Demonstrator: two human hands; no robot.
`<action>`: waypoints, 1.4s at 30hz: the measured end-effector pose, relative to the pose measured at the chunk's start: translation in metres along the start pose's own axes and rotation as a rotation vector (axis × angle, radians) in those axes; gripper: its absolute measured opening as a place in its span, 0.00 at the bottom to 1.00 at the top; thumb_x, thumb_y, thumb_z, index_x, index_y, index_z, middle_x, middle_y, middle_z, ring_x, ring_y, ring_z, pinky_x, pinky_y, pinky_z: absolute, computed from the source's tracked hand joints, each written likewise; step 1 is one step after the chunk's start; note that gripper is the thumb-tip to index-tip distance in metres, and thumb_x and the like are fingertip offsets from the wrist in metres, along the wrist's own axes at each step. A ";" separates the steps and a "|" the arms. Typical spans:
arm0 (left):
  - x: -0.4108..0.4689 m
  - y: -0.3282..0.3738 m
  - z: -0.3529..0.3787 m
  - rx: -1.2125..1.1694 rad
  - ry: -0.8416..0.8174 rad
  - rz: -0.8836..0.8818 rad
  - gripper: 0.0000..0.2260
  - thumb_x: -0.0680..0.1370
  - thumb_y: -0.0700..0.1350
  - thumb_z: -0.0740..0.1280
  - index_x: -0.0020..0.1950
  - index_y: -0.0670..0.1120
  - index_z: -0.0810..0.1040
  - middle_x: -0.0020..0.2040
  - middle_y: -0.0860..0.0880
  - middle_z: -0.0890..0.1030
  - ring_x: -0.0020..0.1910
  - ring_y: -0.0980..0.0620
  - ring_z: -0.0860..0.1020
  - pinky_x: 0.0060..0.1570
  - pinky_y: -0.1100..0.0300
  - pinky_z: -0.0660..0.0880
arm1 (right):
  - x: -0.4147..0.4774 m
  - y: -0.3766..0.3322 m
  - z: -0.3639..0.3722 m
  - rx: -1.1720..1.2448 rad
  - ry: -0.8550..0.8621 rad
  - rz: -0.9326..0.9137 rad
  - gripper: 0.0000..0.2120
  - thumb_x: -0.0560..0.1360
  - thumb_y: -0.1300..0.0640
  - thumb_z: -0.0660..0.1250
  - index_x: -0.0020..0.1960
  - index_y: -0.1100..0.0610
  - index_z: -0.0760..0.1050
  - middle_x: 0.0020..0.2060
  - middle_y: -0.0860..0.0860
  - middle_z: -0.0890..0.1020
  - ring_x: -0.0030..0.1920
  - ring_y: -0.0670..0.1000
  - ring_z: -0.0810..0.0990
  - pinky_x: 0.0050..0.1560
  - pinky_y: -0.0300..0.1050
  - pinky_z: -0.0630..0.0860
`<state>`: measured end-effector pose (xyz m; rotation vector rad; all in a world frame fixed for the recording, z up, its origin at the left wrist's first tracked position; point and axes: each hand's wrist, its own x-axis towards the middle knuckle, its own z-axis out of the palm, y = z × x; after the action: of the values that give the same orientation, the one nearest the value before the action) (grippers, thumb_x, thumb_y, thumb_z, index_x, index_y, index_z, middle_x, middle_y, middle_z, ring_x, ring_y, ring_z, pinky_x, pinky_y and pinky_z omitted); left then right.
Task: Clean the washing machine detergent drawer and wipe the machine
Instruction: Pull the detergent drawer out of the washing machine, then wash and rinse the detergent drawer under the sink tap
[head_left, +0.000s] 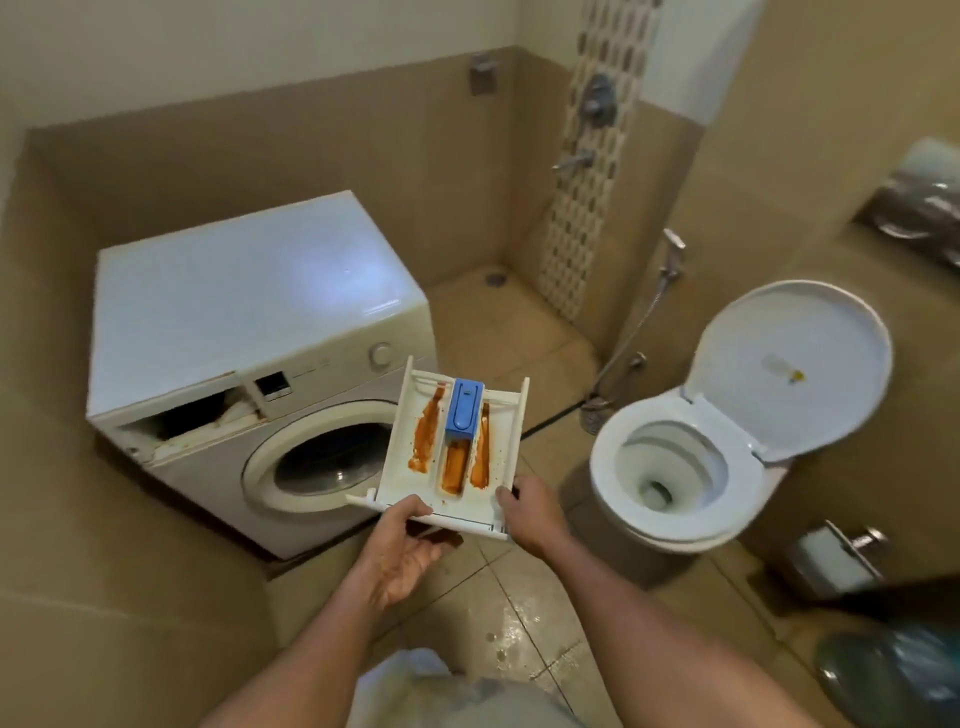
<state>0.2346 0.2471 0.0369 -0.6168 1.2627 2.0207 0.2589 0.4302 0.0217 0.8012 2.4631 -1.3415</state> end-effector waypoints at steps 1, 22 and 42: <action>-0.001 -0.004 0.009 0.079 -0.033 -0.039 0.22 0.73 0.37 0.67 0.67 0.41 0.70 0.65 0.31 0.76 0.65 0.32 0.76 0.67 0.35 0.71 | -0.007 0.011 -0.011 0.019 0.039 0.022 0.11 0.81 0.54 0.61 0.57 0.59 0.78 0.55 0.51 0.83 0.44 0.46 0.79 0.31 0.33 0.69; -0.016 -0.124 0.214 1.304 -0.696 -0.072 0.08 0.73 0.46 0.69 0.51 0.48 0.82 0.57 0.42 0.81 0.58 0.44 0.77 0.57 0.49 0.72 | -0.227 0.220 -0.172 0.277 0.624 0.600 0.11 0.80 0.56 0.62 0.46 0.61 0.79 0.41 0.51 0.80 0.39 0.48 0.78 0.34 0.42 0.73; -0.177 -0.438 0.510 1.386 -1.024 -0.163 0.13 0.74 0.42 0.73 0.58 0.42 0.80 0.54 0.43 0.85 0.53 0.45 0.85 0.51 0.47 0.83 | -0.436 0.458 -0.484 0.205 0.647 0.705 0.08 0.75 0.56 0.70 0.50 0.60 0.82 0.45 0.54 0.83 0.45 0.50 0.82 0.45 0.44 0.78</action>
<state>0.6570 0.7937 0.1139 0.8323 1.4136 0.6620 0.9053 0.8746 0.1584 2.1776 2.0493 -1.1668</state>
